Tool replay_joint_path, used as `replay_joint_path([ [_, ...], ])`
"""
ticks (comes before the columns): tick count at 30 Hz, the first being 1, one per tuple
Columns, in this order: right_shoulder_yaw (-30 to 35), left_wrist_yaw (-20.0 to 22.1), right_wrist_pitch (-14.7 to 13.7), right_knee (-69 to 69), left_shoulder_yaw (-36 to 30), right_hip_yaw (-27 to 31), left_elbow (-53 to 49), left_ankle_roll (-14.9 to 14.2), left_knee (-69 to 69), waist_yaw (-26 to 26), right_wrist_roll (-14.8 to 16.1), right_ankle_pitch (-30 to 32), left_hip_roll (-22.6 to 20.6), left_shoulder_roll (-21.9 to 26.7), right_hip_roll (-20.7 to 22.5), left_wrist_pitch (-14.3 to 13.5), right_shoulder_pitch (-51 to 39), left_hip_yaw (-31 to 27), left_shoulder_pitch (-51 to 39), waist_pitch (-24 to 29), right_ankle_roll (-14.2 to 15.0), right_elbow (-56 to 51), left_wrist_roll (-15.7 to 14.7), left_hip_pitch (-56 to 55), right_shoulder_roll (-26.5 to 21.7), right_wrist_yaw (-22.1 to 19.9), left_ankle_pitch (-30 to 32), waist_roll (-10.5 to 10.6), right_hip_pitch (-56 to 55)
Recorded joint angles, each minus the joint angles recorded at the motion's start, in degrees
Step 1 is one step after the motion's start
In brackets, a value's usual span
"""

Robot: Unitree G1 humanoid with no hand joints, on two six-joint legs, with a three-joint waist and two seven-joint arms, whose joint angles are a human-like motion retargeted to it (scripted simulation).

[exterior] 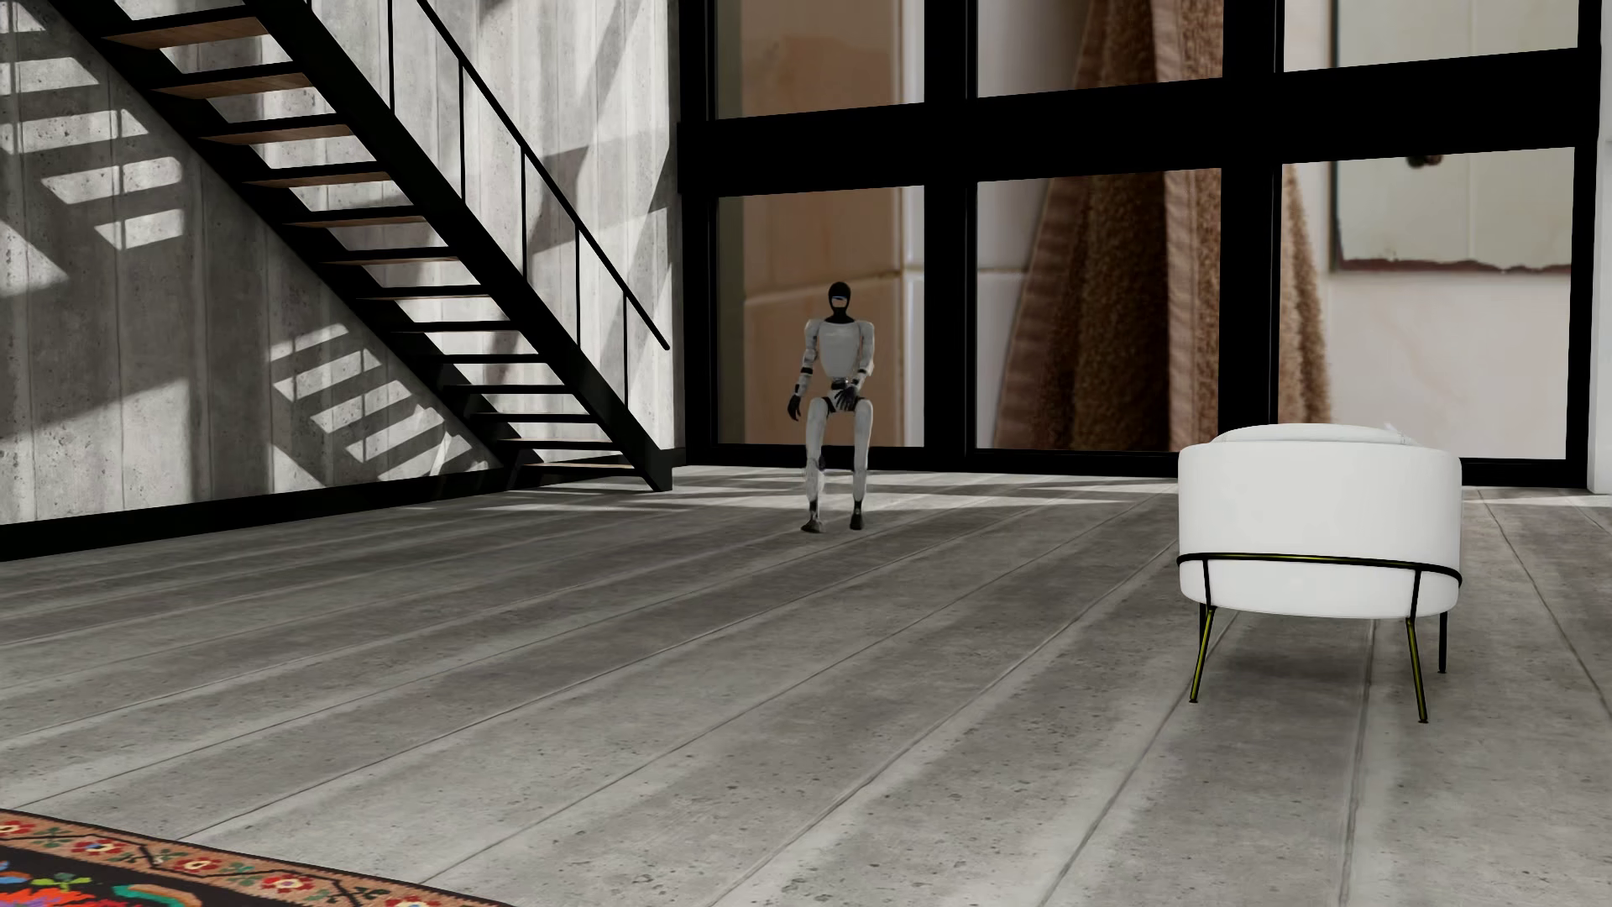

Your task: Approach the light yellow sofa

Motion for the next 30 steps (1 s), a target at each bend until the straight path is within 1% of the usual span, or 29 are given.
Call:
replay_joint_path([
  [1, -0.57, -0.66, -0.37, -5.27, -1.93, -0.75, -2.28, -0.41, 0.66, -0.21, -0.56, 1.64, 0.47, 1.93, 2.02, -0.73, 0.67, 0.19, -1.55, -0.13, 1.41, 0.19, -1.74, 3.02, 0.59, 1.44, 0.20, 0.27, 0.62],
  [2, -0.02, -2.09, -0.96, -2.17, -2.67, 1.24, -3.71, -1.23, 2.66, -0.46, -1.92, 5.78, 1.56, 3.89, 4.44, -0.48, 0.43, 0.58, -2.16, -0.18, -3.94, 0.97, -3.87, 5.67, 0.62, 3.39, 1.64, 0.77, 0.62],
  [3, 0.64, -3.41, -1.68, 5.07, -2.47, 2.19, -4.76, -1.90, 6.17, -0.66, -3.50, 7.78, 2.81, 5.76, 5.79, 0.54, -0.54, 1.45, -1.81, -0.12, -7.57, 1.63, -5.90, 7.94, 0.62, 4.94, 4.84, 1.41, 0.68],
  [4, 0.72, -4.03, -1.87, 12.83, -1.64, 1.87, -5.18, -3.01, 13.70, -0.85, -4.99, 4.06, 4.43, 7.17, 6.47, 2.33, -1.74, 1.77, -0.63, 0.20, -8.67, 1.88, -7.03, 7.48, 1.21, 5.68, 10.42, 2.31, 0.20],
  [5, -0.47, -3.53, -1.42, 19.29, -0.44, 1.25, -4.22, -5.52, 25.91, -0.96, -5.35, -1.77, 6.11, 7.31, 6.51, 4.60, -2.68, 1.60, 0.80, 0.49, -8.69, 1.18, -7.65, 4.10, 2.65, 4.60, 16.75, 3.31, 0.96],
  [6, -1.40, -2.89, -1.08, 22.22, 1.18, 0.18, -1.71, -9.42, 39.25, -0.86, -5.28, -6.46, 8.23, 6.66, 6.59, 7.62, -3.52, 0.80, 2.06, 0.60, -8.22, 0.08, -8.06, -1.34, 4.60, 2.94, 24.56, 4.28, 3.47],
  [7, -2.06, -2.17, -1.35, 22.17, 3.64, -0.54, 1.20, -9.06, 49.54, -0.47, -4.34, -9.55, 9.09, 5.52, 7.07, 10.64, -4.89, -0.67, 3.80, 0.60, -7.74, -1.24, -8.63, -7.25, 6.27, 1.16, 25.75, 5.21, 7.28],
  [8, -1.78, -1.74, -2.02, 20.35, 6.86, -0.67, 3.74, -7.01, 56.36, 0.15, -3.48, -11.49, 9.60, 4.24, 7.68, 13.75, -6.80, -1.06, 6.38, 0.54, -7.24, -2.34, -9.49, -13.53, 6.95, -0.05, 21.57, 5.89, 11.66],
  [9, -0.37, -1.43, -2.74, 17.61, 10.52, -0.25, 5.54, -5.69, 59.87, 1.01, -3.55, -12.72, 11.07, 3.08, 8.35, 16.46, -9.33, -0.21, 9.79, 0.43, -6.72, -3.07, -10.59, -19.87, 6.74, -0.58, 19.97, 6.26, 16.05],
  [10, 1.67, -0.38, -3.16, 14.85, 14.03, 0.51, 7.45, -6.09, 60.22, 2.04, -4.04, -13.81, 13.46, 2.03, 9.10, 18.21, -11.41, 1.30, 13.42, 0.30, -6.22, -4.70, -12.00, -25.98, 6.34, -0.37, 19.64, 6.44, 20.12],
  [11, 4.00, -0.24, -3.56, 12.12, 17.28, 1.51, 9.23, -5.67, 57.36, 3.17, -4.71, -14.86, 15.46, 1.76, 9.65, 18.65, -13.62, 2.82, 16.99, 0.19, -5.70, -6.84, -13.65, -31.34, 5.50, -0.15, 19.43, 6.52, 24.03],
  [12, 6.07, -1.69, -4.84, 10.17, 19.96, 2.49, 10.25, -5.02, 51.89, 4.30, -4.91, -16.30, 16.51, 2.57, 10.00, 18.99, -16.42, 3.78, 20.43, 0.12, -5.12, -8.49, -15.06, -36.07, 4.18, -0.39, 18.57, 6.52, 27.47],
  [13, 8.28, -3.44, -6.33, 8.98, 21.84, 3.37, 12.05, -4.46, 43.69, 5.39, -4.99, -17.97, 17.22, 3.83, 10.15, 19.24, -18.29, 4.68, 23.64, 0.15, -4.53, -11.12, -15.31, -39.42, 2.74, -0.90, 18.30, 6.54, 30.73],
  [15, 10.93, -6.94, -8.03, 5.91, 24.02, 4.90, 16.55, -5.64, 16.42, 7.18, -3.97, -20.62, 16.79, 6.29, 9.98, 20.20, -20.60, 6.56, 28.52, 0.37, -3.23, -18.34, -12.90, -40.83, -0.25, -2.98, 18.46, 6.68, 37.24],
  [16, 11.79, -8.84, -8.07, 3.79, 24.58, 5.88, 18.71, -6.42, -0.90, 7.99, -3.25, -20.77, 14.87, 6.89, 9.50, 21.62, -21.35, 4.52, 30.69, 0.42, -2.62, -21.42, -10.50, -38.89, -1.80, -2.98, 18.46, 6.57, 40.55],
  [17, 12.22, -10.91, -7.80, 3.60, 24.76, 6.89, 20.32, -5.13, -9.81, 8.62, -2.53, -20.54, 13.50, 7.24, 8.96, 22.20, -22.11, 1.51, 32.85, 0.48, -2.18, -23.45, -7.74, -38.34, -3.05, -2.82, 15.63, 6.30, 43.67],
  [18, 12.20, -12.96, -7.12, 6.20, 24.76, 7.24, 21.36, -9.21, -9.31, 8.81, -2.60, -20.39, 13.14, 7.40, 8.21, 22.37, -22.48, 2.68, 34.80, 0.57, -1.88, -24.17, -4.93, -38.29, -4.18, -2.34, 15.68, 6.06, 45.71],
  [19, 11.32, -14.93, -5.88, 9.26, 24.40, 7.18, 21.98, -8.25, -5.11, 8.99, -2.71, -18.04, 12.32, 7.04, 6.80, 21.62, -22.32, 3.13, 35.89, 0.73, -2.45, -24.07, -2.32, -38.19, -5.08, -1.73, 21.35, 5.61, 47.37],
  [20, 10.42, -16.22, -4.62, 14.90, 24.12, 6.69, 22.33, -7.26, 0.02, 9.25, -3.48, -12.87, 11.45, 6.58, 5.22, 20.48, -21.80, 3.13, 36.32, 1.01, -4.30, -22.91, 0.02, -37.90, -5.52, -1.70, 29.30, 4.96, 48.01],
  [21, 9.49, -16.79, -3.18, 24.91, 24.04, 5.14, 22.35, -2.89, 7.59, 9.35, -4.76, -6.86, 10.69, 5.61, 2.53, 19.75, -21.35, 3.90, 35.80, 1.46, -5.97, -20.49, 1.81, -38.36, -5.45, -2.51, 27.45, 4.10, 46.14],
  [22, 8.51, -16.66, -1.81, 37.50, 23.39, 2.68, 22.33, -1.64, 13.46, 9.21, -5.55, -0.12, 9.74, 4.47, -2.10, 18.44, -21.04, 5.08, 34.28, 1.93, -4.55, -16.81, 3.55, -37.55, -4.76, -2.98, 22.16, 3.01, 42.25],
  [23, 7.35, -16.53, -0.78, 48.03, 22.06, 1.31, 22.42, -1.44, 15.67, 8.84, -5.35, 4.69, 8.44, 3.51, -7.23, 17.50, -20.80, 6.09, 31.47, 2.26, -4.12, -12.73, 5.66, -34.96, -3.35, -2.46, 17.81, 1.75, 37.20],
  [24, 6.51, -15.63, -0.07, 55.52, 20.38, 2.12, 22.20, -1.46, 14.98, 8.21, -4.46, 0.65, 7.06, 2.74, -8.99, 16.32, -20.57, 6.80, 27.46, 2.46, -5.21, -8.78, 7.69, -31.11, -1.88, -0.56, 14.88, 0.61, 31.12],
  [25, 6.29, -13.96, -0.49, 60.00, 19.21, 2.39, 21.99, -1.62, 12.32, 7.46, -3.72, -1.60, 5.90, 2.09, -9.15, 15.23, -19.60, 6.92, 22.75, 2.40, -6.33, -5.80, 9.70, -26.81, -1.11, 2.23, 13.26, -0.14, 24.74],
  [26, 7.29, -11.31, -1.69, 61.26, 19.07, 1.75, 21.07, -1.88, 9.27, 6.53, -4.41, -1.31, 5.00, 0.80, -9.42, 14.73, -18.10, 6.71, 18.28, 2.06, -4.21, -3.90, 9.97, -22.58, -0.51, 4.89, 12.03, -0.54, 18.88],
  [27, 7.97, -8.73, -3.72, 59.90, 19.71, 1.29, 19.53, -2.11, 6.04, 5.43, -5.77, -1.19, 4.18, -0.93, -8.90, 14.07, -15.78, 6.48, 13.66, 1.54, -4.16, -3.97, 8.26, -18.44, -0.72, 8.08, 11.07, -0.67, 13.23],
  [28, 7.49, -6.41, -6.05, 55.91, 20.13, 0.85, 17.61, -2.32, 3.26, 4.27, -6.77, -1.65, 3.73, -2.30, -7.90, 12.80, -13.38, 6.30, 9.40, 0.99, -3.50, -4.96, 5.27, -14.58, -0.92, 10.73, 9.96, -0.63, 8.28],
  [29, 5.26, -4.64, -7.49, 49.70, 19.93, 0.19, 15.17, -2.61, 1.48, 3.11, -6.85, -2.27, 3.17, -3.31, -7.50, 11.06, -11.34, 6.16, 5.20, 0.45, -3.53, -6.01, 1.09, -11.22, -0.73, 12.00, 8.36, -0.55, 4.17],
  [30, 2.53, -3.40, -8.37, 40.62, 18.59, -1.15, 13.05, -3.04, 0.41, 2.09, -6.21, -2.66, 2.79, -3.25, -7.19, 9.15, -9.38, 5.88, 0.98, -0.01, -3.73, -7.09, -2.80, -8.05, 0.01, 11.63, 6.33, -0.53, 1.63],
])
